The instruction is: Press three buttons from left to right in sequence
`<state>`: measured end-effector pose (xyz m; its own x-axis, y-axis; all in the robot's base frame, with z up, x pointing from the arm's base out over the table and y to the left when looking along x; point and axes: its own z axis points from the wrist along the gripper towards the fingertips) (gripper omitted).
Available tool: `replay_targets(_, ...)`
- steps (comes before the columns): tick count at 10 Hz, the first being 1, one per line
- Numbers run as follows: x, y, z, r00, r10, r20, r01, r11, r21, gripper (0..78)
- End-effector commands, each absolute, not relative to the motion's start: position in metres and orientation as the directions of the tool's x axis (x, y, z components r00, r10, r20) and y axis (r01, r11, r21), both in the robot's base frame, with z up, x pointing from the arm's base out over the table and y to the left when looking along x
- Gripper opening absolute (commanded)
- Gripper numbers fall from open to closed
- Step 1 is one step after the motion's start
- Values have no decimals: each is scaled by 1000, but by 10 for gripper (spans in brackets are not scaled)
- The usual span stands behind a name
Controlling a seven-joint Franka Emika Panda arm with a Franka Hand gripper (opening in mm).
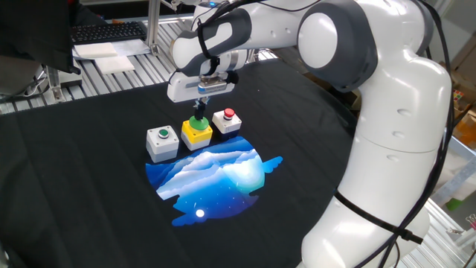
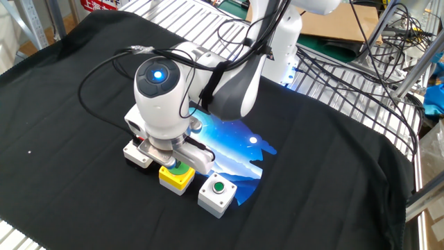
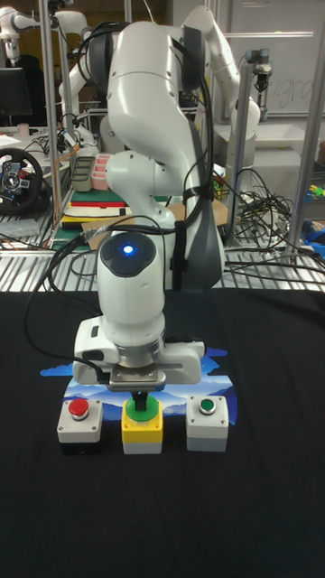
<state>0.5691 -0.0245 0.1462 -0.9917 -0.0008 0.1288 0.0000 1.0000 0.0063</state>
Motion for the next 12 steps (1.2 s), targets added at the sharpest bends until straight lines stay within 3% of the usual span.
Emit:
replay_targets(1, 570, -25, 147, -992, 0, 126, 0, 1000, 6, 0)
replay_targets(12, 567, -25, 141, -991, 0, 131, 1, 1000, 12, 0)
